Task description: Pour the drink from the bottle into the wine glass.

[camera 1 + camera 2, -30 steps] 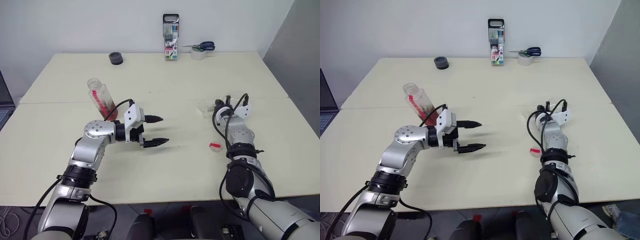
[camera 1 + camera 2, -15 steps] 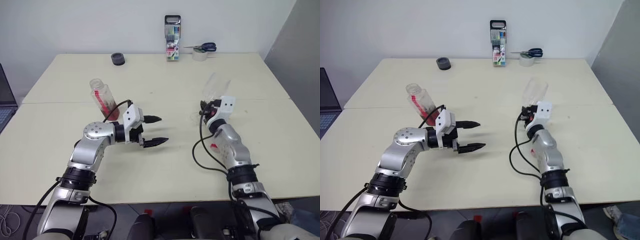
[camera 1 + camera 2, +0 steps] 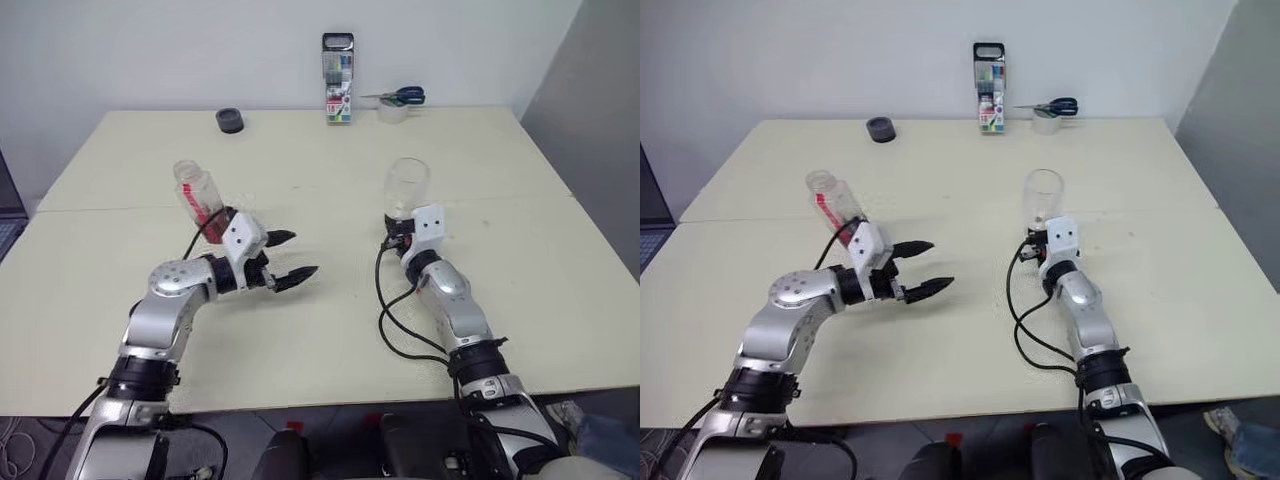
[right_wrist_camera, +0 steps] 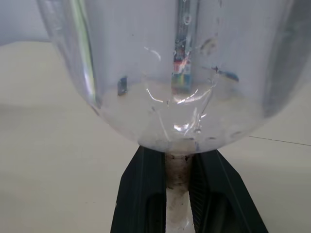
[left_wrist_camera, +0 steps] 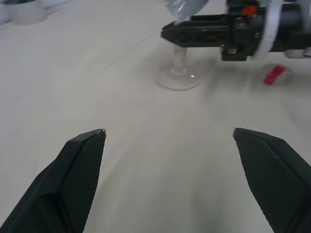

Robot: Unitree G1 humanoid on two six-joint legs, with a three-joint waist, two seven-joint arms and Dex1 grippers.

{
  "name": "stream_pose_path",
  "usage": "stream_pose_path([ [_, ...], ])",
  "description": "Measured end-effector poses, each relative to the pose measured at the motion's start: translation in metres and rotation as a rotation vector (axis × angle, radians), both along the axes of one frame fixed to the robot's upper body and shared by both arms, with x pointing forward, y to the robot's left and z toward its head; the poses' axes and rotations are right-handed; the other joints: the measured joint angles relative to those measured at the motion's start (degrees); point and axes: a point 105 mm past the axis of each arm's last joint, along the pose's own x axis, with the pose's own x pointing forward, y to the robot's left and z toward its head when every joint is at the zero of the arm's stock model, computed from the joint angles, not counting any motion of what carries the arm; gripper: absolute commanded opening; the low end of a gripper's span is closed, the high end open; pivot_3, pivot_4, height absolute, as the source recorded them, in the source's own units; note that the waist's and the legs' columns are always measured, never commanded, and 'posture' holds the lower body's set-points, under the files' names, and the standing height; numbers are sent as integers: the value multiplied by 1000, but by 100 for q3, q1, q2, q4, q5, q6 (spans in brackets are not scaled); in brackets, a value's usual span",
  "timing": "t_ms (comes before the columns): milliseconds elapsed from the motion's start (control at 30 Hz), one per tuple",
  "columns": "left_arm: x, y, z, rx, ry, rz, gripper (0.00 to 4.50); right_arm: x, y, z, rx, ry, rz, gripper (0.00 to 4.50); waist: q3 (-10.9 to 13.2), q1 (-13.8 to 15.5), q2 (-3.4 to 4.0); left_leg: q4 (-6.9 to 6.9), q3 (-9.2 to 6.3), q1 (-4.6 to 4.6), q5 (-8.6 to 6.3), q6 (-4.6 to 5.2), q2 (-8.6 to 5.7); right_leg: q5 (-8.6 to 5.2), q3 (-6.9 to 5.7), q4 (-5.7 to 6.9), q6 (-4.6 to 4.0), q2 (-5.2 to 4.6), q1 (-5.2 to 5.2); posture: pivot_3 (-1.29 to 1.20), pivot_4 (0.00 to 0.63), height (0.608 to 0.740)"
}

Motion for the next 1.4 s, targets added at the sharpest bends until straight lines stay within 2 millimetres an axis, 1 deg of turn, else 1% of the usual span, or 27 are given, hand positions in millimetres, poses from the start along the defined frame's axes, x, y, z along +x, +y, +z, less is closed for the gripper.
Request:
stream_pose_path([
  [200, -18, 17, 1, -19, 24, 63, 4500, -1, 59, 3, -27, 28, 222, 307, 4, -1, 5, -14, -4, 2, 1, -1, 1, -1, -4, 4, -3, 0, -4, 0, 150, 740],
  [267, -19, 21, 6, -41, 23, 86, 4500, -1, 68, 2, -33, 26, 255, 307, 4, 44, 5, -14, -5, 2, 1, -2, -1, 0, -5, 2, -4, -2, -2, 0, 150, 740],
  [433, -23, 34, 13, -49, 8, 143, 4500, -2, 82, 0, -61, 10, 305, 307, 4, 70, 5, -13, -1, 4, 1, -3, -6, 0, -2, -8, -4, -9, 2, 0, 150, 740],
  [667, -25, 37, 20, -66, -1, 162, 4500, -2, 88, -1, -71, -2, 329, 307, 3, 50, 5, -17, 0, 10, 1, -3, -1, 0, -4, -5, -5, -4, 2, 0, 150, 740],
  [733, -25, 36, 21, -64, 0, 159, 4500, -2, 88, -2, -68, -3, 329, 1022, 4, 50, 5, -18, 0, 10, 1, -3, -1, 1, -4, -5, -5, -4, 2, 0, 150, 740],
  [767, -26, 35, 22, -64, -2, 156, 4500, -2, 89, -3, -67, 1, 333, 1257, 4, 50, 5, -18, 0, 10, 1, -3, -1, 1, -3, -5, -5, -4, 2, 0, 150, 740],
  [867, -26, 34, 24, -65, -8, 151, 4500, -4, 92, -13, -67, 41, 339, 2302, 6, 60, 8, -18, -1, 6, 1, -3, -3, 1, -4, -5, -6, -4, 0, 0, 150, 740],
  [1067, -24, 31, 28, -65, -18, 139, 4500, -4, 91, -13, -66, 44, 338, 4359, 6, 64, 8, -19, -1, 4, 1, -4, -5, 1, -4, -10, -6, -6, 1, 0, 150, 740],
  [1100, -23, 30, 30, -65, -23, 135, 4500, -3, 91, -13, -66, 44, 338, 4435, 6, 64, 8, -19, -1, 4, 1, -4, -5, 1, -4, -10, -6, -6, 1, 0, 150, 740],
  [1267, -20, 25, 39, -89, -47, 117, 4500, -3, 86, -13, -72, 44, 338, 4435, 6, 66, 8, -19, -1, 3, 1, -4, -4, 1, -4, -11, -6, -6, 1, 0, 150, 740],
  [1400, -19, 21, 42, -119, -52, 111, 4500, -5, 74, -15, -88, 42, 340, 4435, 6, 73, 8, -20, -2, 1, 1, -4, -4, 1, -4, -14, -6, -7, 1, 0, 150, 740],
])
